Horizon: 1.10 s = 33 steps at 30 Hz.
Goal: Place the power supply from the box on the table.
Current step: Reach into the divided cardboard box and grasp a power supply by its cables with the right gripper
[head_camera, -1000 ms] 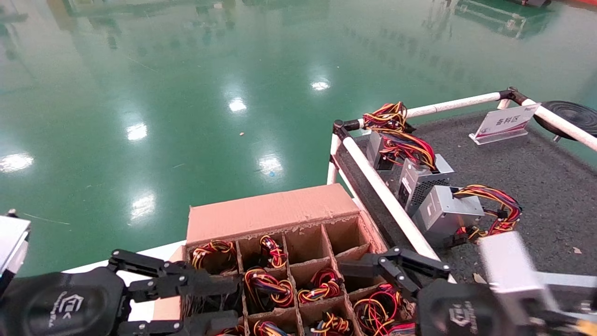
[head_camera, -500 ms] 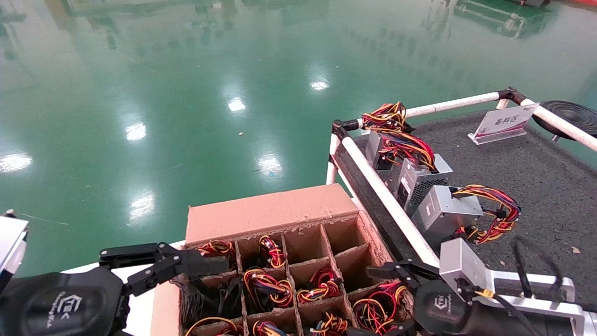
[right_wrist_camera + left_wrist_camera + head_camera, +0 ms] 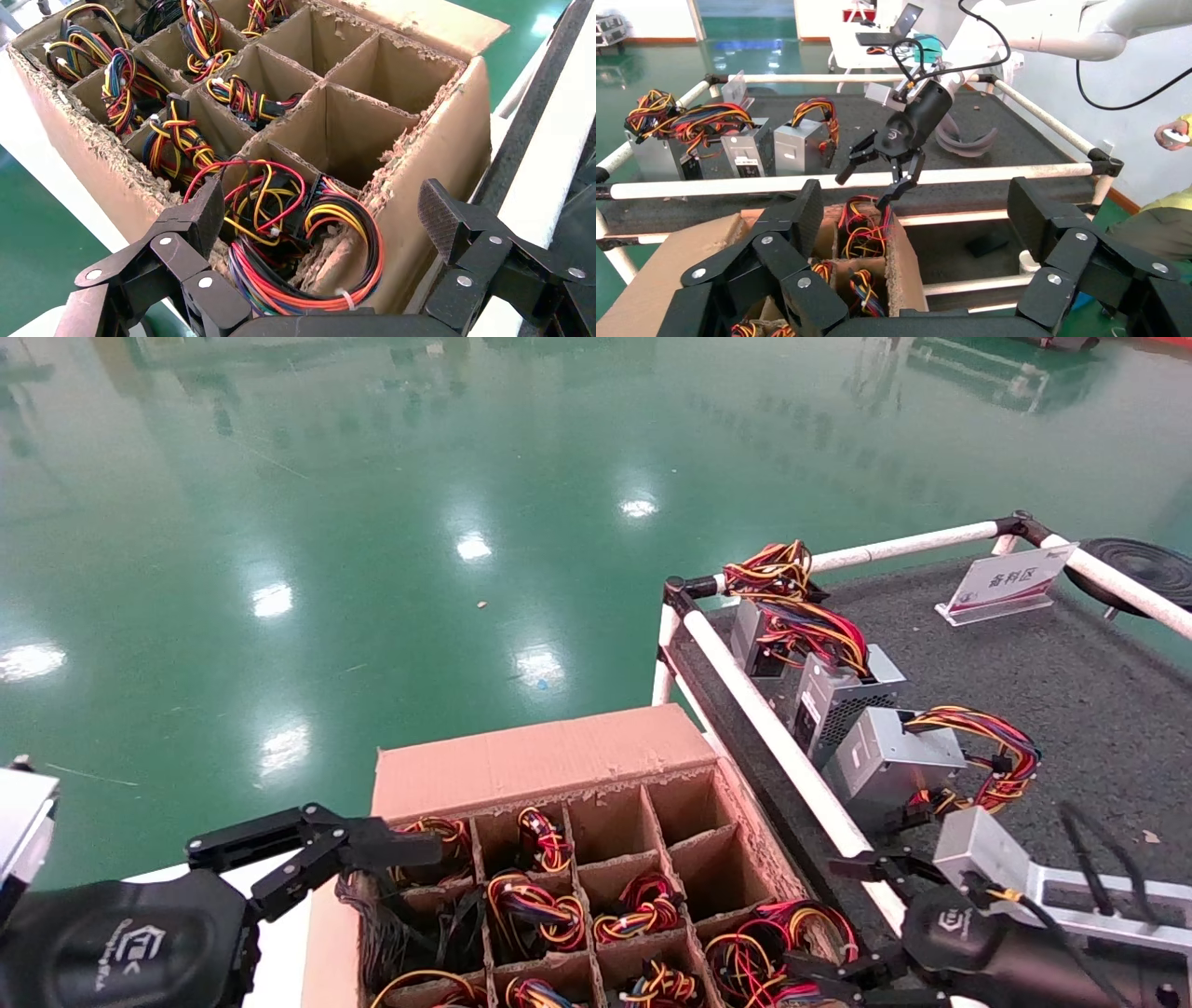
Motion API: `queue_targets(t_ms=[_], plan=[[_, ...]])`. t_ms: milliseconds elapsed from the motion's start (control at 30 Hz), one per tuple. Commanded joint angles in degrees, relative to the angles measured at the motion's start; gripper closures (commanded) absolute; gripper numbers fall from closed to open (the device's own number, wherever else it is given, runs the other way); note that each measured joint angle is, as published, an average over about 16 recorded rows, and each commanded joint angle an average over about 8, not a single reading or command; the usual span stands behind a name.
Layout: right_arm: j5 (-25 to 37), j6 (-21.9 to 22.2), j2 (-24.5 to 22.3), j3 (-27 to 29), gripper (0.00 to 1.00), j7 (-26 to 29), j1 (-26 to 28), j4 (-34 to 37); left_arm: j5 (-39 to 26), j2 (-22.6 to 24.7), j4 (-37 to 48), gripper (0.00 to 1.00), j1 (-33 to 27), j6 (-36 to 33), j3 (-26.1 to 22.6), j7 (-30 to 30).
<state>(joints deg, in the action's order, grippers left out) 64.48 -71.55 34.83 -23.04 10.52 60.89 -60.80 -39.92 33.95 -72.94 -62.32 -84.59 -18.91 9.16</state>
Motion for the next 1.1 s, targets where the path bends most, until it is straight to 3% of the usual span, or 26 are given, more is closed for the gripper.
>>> queue_targets(t_ms=[33, 267, 333, 1100], plan=[[0.1, -0.12, -0.18, 0.04, 0.08, -0.21, 0.13, 0.77, 0.0, 0.0, 0.0, 0.0, 0.0, 0.0, 0.0, 0.0], [1.04, 0.36, 0.71, -0.6, 0.87, -1.13, -0.53, 1.64, 0.01, 0.0, 0.0, 0.0, 0.0, 0.01, -0.01, -0.01], [1.28, 0.76, 1.07, -0.69, 0.99, -1.22, -0.55, 1.79, 0.01, -0.01, 0.0, 0.0, 0.0, 0.01, -0.01, -0.01], [1.83, 0.81, 1.8, -1.1, 1.0, -1.36, -0.22, 3.55, 0.03, -0.02, 0.0, 0.0, -0.01, 0.02, -0.05, -0.02]])
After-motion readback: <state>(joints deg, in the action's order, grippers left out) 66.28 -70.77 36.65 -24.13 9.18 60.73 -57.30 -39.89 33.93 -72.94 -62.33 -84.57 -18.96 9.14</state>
